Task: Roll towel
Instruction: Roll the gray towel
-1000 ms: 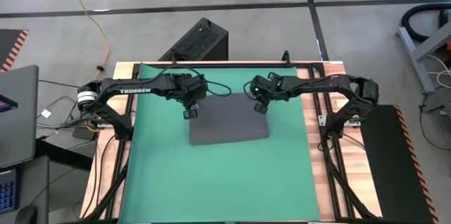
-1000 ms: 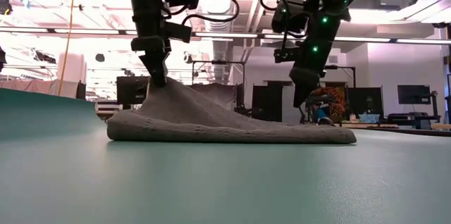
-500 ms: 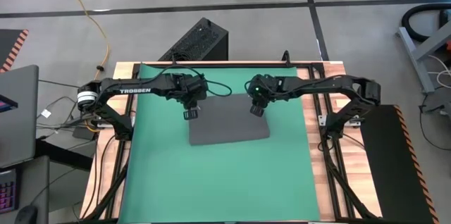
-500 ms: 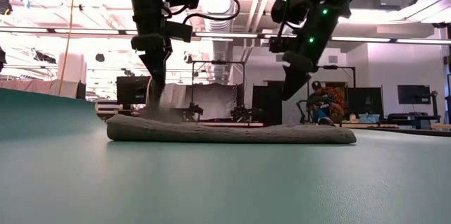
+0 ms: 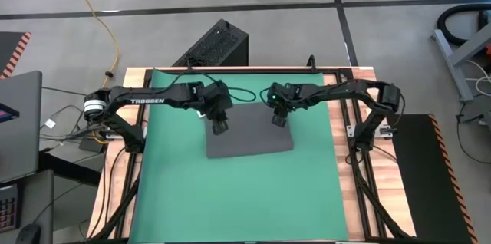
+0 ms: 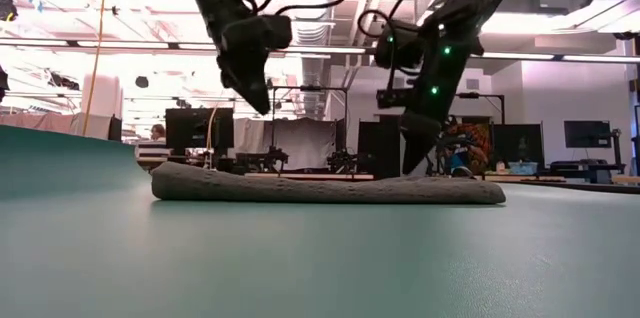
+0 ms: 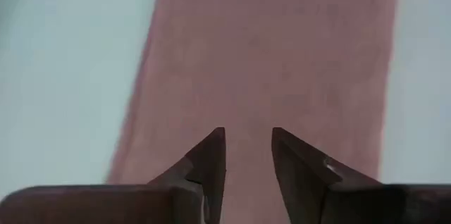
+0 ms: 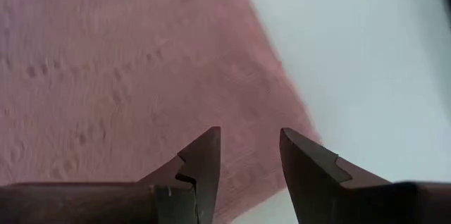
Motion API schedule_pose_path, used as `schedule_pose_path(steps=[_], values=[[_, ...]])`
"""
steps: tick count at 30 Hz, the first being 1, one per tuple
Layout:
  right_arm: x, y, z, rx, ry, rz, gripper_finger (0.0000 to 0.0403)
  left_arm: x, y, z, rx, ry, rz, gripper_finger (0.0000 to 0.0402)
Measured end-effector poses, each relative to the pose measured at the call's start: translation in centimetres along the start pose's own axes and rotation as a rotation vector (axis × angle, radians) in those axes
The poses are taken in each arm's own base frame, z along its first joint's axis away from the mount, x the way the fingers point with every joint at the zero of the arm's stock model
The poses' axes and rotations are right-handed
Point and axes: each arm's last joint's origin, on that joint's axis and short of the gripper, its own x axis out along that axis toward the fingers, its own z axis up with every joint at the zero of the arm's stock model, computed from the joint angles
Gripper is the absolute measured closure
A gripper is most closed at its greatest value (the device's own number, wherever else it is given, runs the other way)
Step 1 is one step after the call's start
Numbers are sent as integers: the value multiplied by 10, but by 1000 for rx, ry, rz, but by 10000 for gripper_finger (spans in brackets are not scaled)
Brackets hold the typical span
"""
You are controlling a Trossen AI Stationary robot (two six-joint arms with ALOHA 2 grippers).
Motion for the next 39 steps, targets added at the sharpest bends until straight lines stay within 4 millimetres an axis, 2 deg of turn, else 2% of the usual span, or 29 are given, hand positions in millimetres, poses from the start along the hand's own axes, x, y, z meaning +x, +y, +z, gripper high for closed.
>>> schedule_pose_path(steps=[5, 8, 15, 18, 24, 27, 31, 35, 39], values=[[10, 3, -9, -6, 99, 3, 236, 16, -12, -12, -77, -45, -34, 358], [12, 3, -12, -10, 132, 3, 237, 28, -20, -27, -127, -42, -54, 391], [12, -3, -16, 24, 175, -64, 237, 40, -30, -50, -228, 13, -51, 396], [11, -8, -17, 38, 179, -73, 237, 40, -34, -51, -247, 16, -51, 400], [-24, -26, -5, 99, 56, -105, 237, 38, -50, -51, -245, 12, -134, 401], [-48, -36, -2, 139, -23, -132, 237, 37, -64, -55, -204, 37, -208, 401], [-74, -47, -3, 183, -112, -165, 237, 34, -86, -62, -137, 41, -200, 401], [-91, -53, -6, 197, -158, -174, 239, 33, -92, -68, -111, 56, -139, 401], [-95, -53, -6, 194, -171, -174, 244, 42, -97, -74, -68, 99, -109, 401]])
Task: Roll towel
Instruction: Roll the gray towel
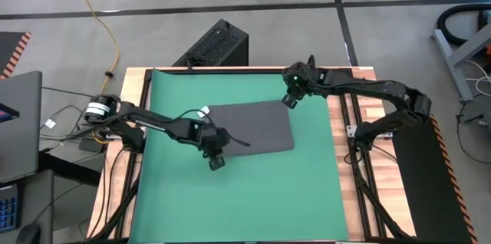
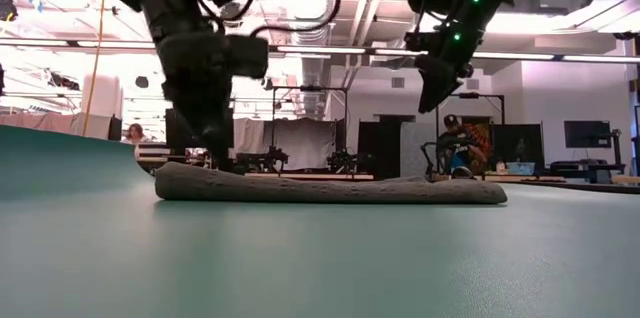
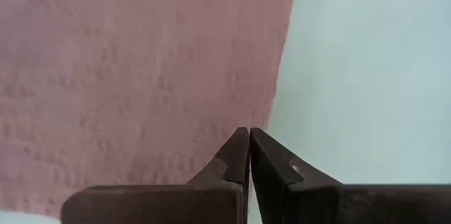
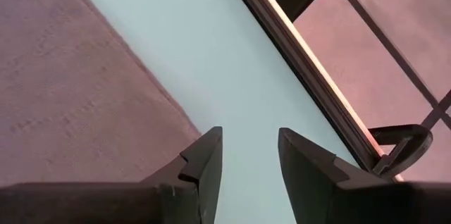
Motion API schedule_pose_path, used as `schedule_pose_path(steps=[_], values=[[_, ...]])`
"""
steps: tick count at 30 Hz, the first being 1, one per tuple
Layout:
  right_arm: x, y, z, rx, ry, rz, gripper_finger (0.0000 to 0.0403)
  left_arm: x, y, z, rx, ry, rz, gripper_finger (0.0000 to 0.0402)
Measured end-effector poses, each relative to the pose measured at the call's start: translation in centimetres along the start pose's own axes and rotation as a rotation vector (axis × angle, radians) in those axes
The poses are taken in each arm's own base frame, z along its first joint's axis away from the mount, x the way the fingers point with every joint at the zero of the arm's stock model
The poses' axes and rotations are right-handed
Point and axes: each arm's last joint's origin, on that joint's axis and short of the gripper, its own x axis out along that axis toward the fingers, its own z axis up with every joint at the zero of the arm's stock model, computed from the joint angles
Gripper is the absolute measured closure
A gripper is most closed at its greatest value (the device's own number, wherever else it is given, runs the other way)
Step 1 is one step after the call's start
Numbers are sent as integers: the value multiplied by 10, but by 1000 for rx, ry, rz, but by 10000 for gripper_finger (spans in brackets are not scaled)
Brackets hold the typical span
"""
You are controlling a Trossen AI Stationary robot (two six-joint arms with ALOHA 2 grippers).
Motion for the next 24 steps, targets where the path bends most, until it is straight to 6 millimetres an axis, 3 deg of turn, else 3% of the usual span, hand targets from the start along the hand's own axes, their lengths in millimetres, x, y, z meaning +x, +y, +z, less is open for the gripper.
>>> schedule_pose_path(steps=[7, 16, 20, 24], values=[[0, 2, -1, -13, 11, 29, 252, 25, 0, -15, 49, 148, 35, 401], [1, 4, -6, -40, 62, 89, 255, 15, 34, -30, 150, 390, 307, 401], [0, 7, -6, -150, 50, 166, 255, 10, 53, -34, 234, 489, 442, 401], [-1, 11, -5, -291, 15, 305, 255, 1, 68, -29, 433, 567, 627, 401]])
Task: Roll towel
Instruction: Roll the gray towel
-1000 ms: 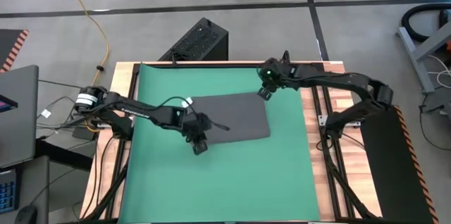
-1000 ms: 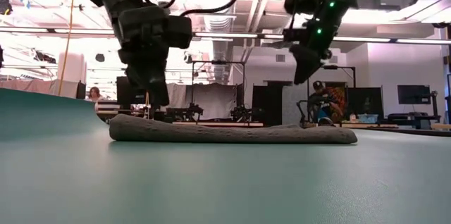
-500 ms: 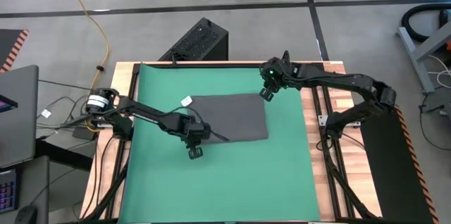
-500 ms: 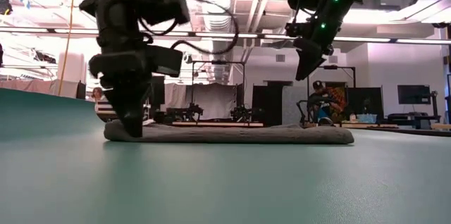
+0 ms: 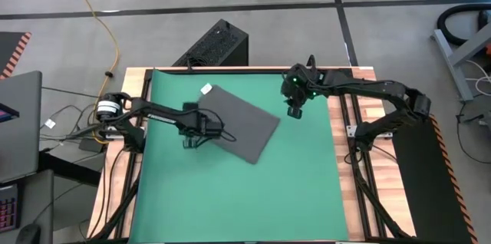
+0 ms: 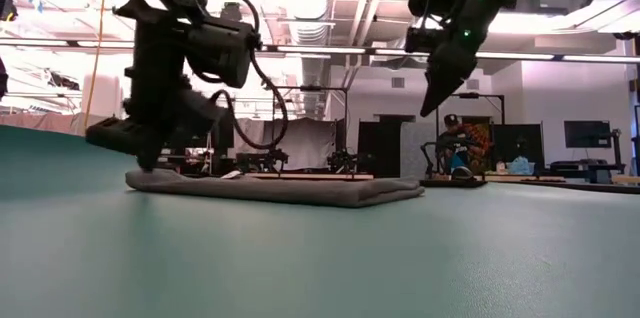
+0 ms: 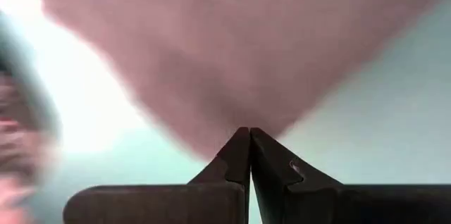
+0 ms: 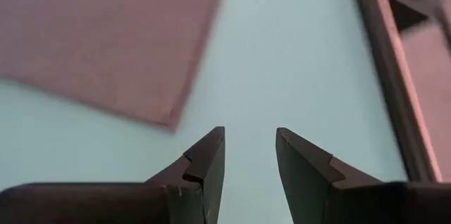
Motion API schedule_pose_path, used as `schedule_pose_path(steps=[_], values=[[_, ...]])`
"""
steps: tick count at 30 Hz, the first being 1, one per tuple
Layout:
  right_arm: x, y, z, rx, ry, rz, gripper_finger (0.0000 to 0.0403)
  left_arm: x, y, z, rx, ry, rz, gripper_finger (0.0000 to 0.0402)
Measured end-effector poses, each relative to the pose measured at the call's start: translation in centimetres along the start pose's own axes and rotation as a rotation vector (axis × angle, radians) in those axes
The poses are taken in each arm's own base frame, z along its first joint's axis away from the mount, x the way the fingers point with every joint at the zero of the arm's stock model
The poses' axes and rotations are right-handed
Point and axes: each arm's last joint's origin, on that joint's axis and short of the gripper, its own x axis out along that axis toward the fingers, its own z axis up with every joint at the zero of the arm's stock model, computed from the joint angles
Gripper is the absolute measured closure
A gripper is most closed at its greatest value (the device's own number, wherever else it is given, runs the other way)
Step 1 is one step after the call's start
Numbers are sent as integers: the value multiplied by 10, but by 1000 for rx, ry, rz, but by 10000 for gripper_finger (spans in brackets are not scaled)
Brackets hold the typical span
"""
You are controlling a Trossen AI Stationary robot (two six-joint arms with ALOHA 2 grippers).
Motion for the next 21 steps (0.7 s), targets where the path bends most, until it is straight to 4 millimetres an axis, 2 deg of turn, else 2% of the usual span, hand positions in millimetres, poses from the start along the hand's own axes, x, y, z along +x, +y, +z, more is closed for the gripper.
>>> schedule_pose_path(steps=[5, 8, 12, 16, 19, 21], values=[[12, 5, 8, -21, -112, 124, 255, -5, 20, 3, 200, 44, 398, 401], [33, 13, 12, -38, -150, 198, 255, -13, 31, 12, 138, 10, 504, 401], [68, 22, 14, -58, -138, 259, 259, -31, 41, 27, -102, -122, 421, 401], [99, 25, 7, -58, -58, 281, 281, -49, 43, 38, -301, -239, 308, 401], [113, 22, -3, -37, 21, 295, 301, -62, 36, 49, -372, -355, 220, 401], [115, 22, -7, -30, 53, 301, 315, -70, 28, 58, -396, -456, 140, 401]])
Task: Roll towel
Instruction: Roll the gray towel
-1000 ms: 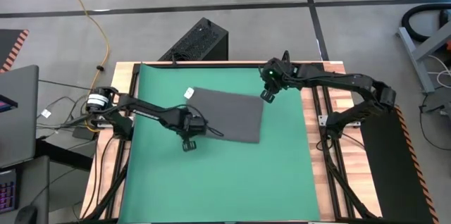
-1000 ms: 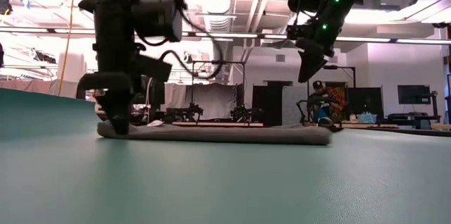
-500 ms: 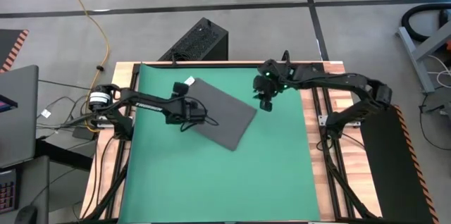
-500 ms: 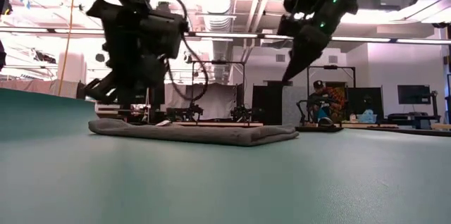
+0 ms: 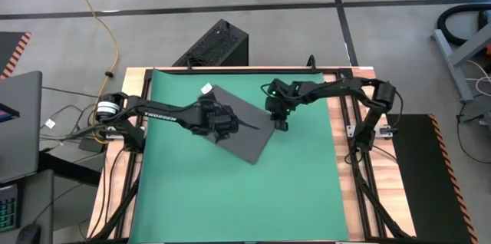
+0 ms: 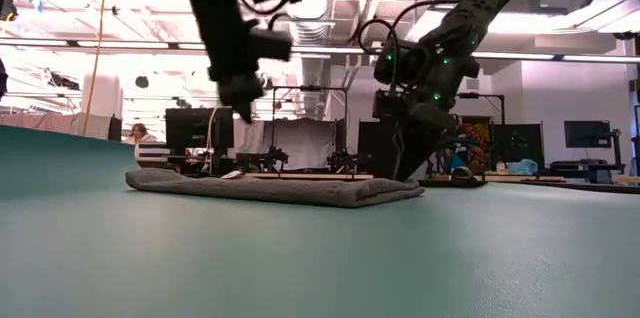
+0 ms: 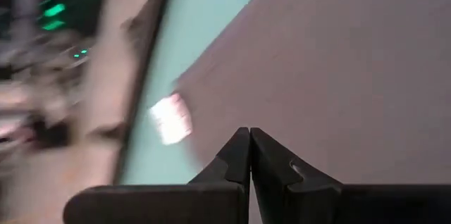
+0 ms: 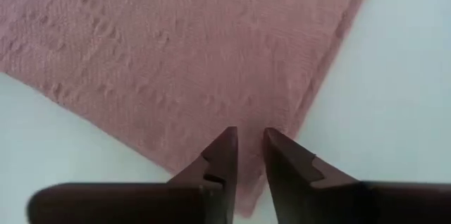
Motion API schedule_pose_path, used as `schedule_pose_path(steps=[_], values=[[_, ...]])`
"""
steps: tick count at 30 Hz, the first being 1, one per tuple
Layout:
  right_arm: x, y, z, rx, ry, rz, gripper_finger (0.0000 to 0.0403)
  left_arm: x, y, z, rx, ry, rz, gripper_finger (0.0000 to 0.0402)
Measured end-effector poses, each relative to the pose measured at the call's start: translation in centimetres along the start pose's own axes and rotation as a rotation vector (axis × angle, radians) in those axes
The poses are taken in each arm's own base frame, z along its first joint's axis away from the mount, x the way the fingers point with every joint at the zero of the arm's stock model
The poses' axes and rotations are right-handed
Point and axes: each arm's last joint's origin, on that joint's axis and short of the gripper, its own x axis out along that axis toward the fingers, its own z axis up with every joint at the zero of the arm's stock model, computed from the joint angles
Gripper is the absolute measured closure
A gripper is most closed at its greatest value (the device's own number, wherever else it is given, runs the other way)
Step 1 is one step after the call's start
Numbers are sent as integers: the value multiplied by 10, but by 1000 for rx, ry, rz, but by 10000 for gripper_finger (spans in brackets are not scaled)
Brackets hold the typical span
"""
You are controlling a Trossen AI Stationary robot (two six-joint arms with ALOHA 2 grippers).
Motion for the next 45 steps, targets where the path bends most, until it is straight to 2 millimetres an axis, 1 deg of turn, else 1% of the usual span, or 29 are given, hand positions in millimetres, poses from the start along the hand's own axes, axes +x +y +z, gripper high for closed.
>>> schedule_pose_path(steps=[3, 6, 9, 12, 15, 19, 22, 26, 28, 30, 33, 36, 39, 42, 45], values=[[-4, 1, -1, 15, 15, 1, 333, -9, -15, 14, -67, -137, -169, 401], [-7, 6, -1, 51, 31, -2, 348, -17, -28, 25, -105, -252, -289, 401], [-4, 16, -4, 48, 80, -37, 360, -20, -39, 29, -142, -289, -341, 401], [5, 31, -11, 37, 102, -31, 372, -22, -45, 25, -171, -265, -340, 401], [11, 47, -17, 49, 118, -26, 383, -27, -48, 24, -199, -274, -322, 401], [15, 74, -19, 85, 141, 3, 386, -33, -55, 21, -183, -270, -341, 401], [16, 99, -18, 105, 135, 38, 378, -38, -62, 16, -160, -247, -376, 401], [14, 133, -13, 111, 81, 93, 371, -46, -71, 8, -143, -215, -397, 401], [13, 148, -7, 77, 50, 128, 371, -52, -77, 3, -126, -204, -417, 401], [9, 158, -1, 8, 22, 125, 372, -56, -85, -2, -131, -218, -435, 401], [3, 160, 6, -71, -4, 78, 369, -64, -96, -8, -152, -269, -443, 401], [-3, 159, 18, -132, -52, 90, 356, -75, -105, -10, -199, -324, -469, 401], [-6, 156, 27, -206, -111, 84, 347, -86, -111, -13, -285, -380, -408, 401], [2, 147, 34, -208, -175, 67, 352, -92, -116, -18, -395, -426, -308, 401], [12, 137, 33, -180, -154, 43, 369, -88, -133, -21, -439, -434, -326, 401]])
